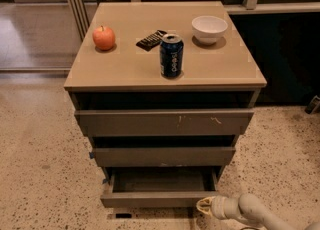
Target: Close bottom drawer
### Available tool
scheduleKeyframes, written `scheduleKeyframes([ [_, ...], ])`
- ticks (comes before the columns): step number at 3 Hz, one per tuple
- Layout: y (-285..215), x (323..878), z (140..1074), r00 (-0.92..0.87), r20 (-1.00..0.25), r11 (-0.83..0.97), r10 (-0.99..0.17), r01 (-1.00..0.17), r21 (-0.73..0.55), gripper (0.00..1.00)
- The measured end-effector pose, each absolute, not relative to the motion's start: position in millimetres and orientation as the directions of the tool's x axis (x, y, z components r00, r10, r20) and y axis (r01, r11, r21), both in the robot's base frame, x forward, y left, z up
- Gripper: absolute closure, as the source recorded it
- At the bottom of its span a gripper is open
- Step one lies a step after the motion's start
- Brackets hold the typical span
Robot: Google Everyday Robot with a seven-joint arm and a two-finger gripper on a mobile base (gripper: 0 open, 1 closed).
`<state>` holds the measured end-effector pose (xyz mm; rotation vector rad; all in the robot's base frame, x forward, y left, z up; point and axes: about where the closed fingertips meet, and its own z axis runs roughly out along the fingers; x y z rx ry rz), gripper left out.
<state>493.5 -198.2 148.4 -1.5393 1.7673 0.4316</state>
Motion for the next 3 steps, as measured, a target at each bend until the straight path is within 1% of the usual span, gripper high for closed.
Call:
scheduleKeyframes([
  [1,-210.4,520.6,139.5,0.057,-0.754,0.277,-0.655,-0.91,-0.309,1.0],
  [3,-224.6,566.2,138.4,0.108,-0.78,0.338,-0.616,-0.858,-0.386,1.0],
])
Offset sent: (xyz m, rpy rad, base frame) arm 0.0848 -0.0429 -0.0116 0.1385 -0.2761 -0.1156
